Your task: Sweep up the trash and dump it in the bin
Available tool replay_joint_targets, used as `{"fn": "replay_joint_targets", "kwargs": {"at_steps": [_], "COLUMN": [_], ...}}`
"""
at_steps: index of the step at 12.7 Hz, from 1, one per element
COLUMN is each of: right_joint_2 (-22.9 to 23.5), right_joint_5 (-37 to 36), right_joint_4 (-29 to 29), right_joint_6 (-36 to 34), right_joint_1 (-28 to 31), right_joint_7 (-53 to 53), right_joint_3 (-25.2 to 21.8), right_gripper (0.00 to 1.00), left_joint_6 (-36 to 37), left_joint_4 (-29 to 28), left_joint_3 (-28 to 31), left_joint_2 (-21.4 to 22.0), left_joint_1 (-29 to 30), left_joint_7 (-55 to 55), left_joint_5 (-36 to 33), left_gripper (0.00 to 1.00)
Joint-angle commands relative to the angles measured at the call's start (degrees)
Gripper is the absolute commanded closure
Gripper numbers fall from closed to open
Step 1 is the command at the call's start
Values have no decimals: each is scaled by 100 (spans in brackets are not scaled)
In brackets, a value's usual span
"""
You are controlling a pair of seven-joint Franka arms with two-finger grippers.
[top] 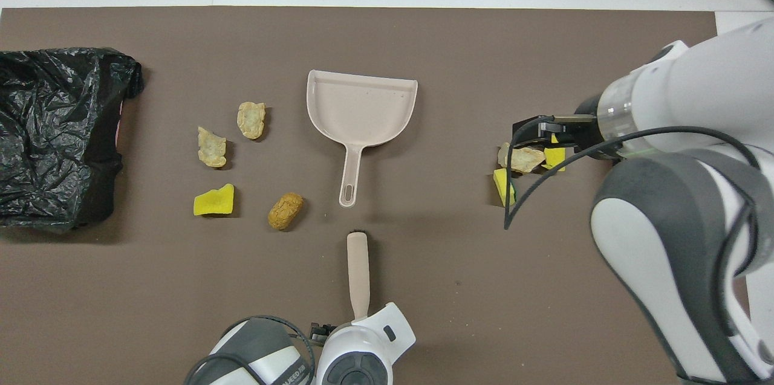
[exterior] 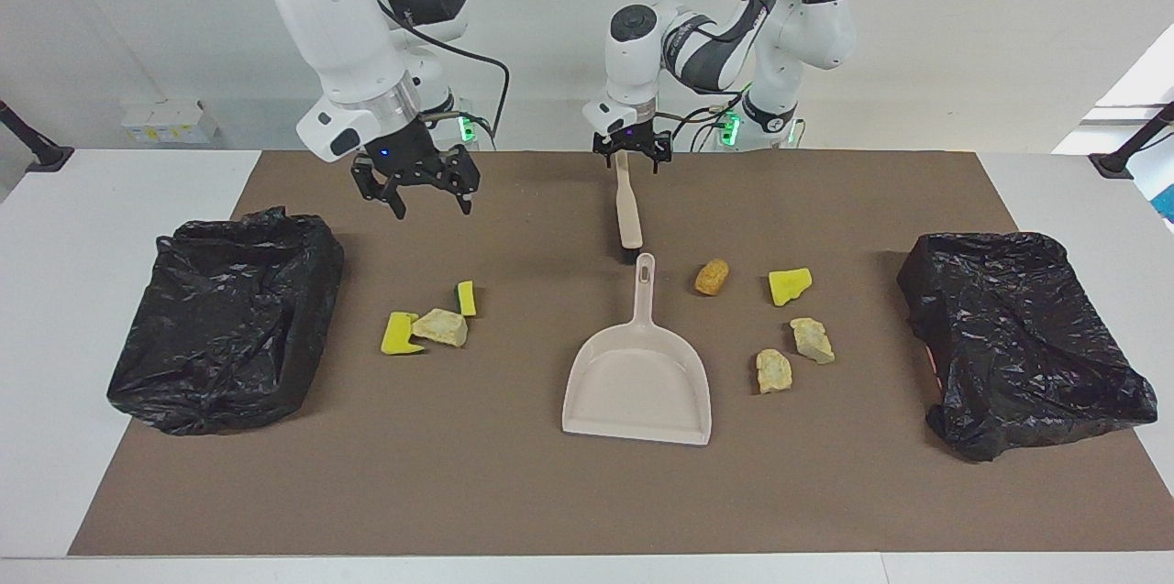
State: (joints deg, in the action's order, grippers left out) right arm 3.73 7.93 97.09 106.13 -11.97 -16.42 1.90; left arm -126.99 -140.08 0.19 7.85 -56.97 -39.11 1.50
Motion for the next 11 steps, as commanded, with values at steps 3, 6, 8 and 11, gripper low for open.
{"fn": "replay_joint_targets", "kwargs": {"at_steps": [3, 6, 8, 11], "right_joint_2": [654, 979, 1077, 1095], "right_joint_5": [112, 7, 15, -2], "right_joint_4": [-216, -286, -287, -287], "right_joint_6": [574, 935, 1137, 1270], "right_joint_1": [-612, -824, -1007, -974], "right_joint_7": [-1055, -1320, -1347, -1338], "right_joint_3": [-14, -14, -14, -14], "right_gripper": [0, 0, 0, 0], "left_joint_6": [-177, -142, -89, 59], "left_joint_4": [-239, -239, -222, -160], "left_joint_3": [113, 113, 113, 121], "left_joint_2": [138, 138, 138, 121], "left_joint_1": [-227, -227, -227, -227], "left_joint_7": [-53, 26, 53, 219], "left_joint_5": [105, 105, 114, 105], "left_gripper": [5, 57, 83, 98]}}
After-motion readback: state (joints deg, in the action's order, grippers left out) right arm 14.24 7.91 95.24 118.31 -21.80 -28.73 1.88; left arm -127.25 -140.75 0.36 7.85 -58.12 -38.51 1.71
